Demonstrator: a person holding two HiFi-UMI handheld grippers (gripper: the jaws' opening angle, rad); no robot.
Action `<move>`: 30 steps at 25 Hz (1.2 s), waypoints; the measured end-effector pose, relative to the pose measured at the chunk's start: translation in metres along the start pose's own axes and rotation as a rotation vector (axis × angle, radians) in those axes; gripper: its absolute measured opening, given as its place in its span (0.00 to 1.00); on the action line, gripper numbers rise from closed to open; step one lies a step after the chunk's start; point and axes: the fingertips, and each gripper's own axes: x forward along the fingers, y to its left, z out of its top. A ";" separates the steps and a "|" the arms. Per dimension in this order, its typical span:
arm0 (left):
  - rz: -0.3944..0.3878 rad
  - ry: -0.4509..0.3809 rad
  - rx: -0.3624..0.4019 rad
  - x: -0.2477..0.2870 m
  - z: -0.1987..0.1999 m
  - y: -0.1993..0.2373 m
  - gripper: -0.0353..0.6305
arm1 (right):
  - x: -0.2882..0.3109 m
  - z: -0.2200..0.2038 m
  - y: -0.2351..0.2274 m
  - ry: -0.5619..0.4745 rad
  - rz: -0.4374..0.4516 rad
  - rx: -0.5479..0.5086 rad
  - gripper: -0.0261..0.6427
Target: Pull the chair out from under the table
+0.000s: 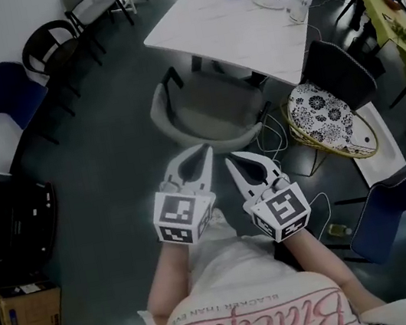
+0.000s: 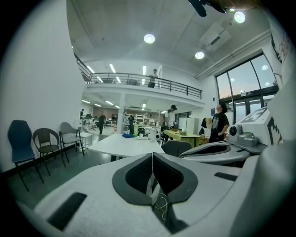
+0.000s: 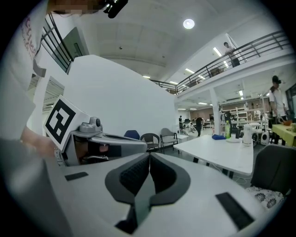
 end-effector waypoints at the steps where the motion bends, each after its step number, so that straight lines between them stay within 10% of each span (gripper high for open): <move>1: -0.003 -0.002 -0.001 0.006 0.002 0.005 0.06 | 0.007 0.002 -0.004 0.001 0.000 -0.002 0.05; 16: 0.042 0.019 -0.074 0.048 -0.006 0.058 0.06 | 0.067 0.008 -0.036 0.045 0.051 -0.006 0.05; 30: 0.324 0.046 -0.208 0.086 -0.013 0.129 0.06 | 0.134 0.019 -0.076 0.094 0.321 -0.083 0.05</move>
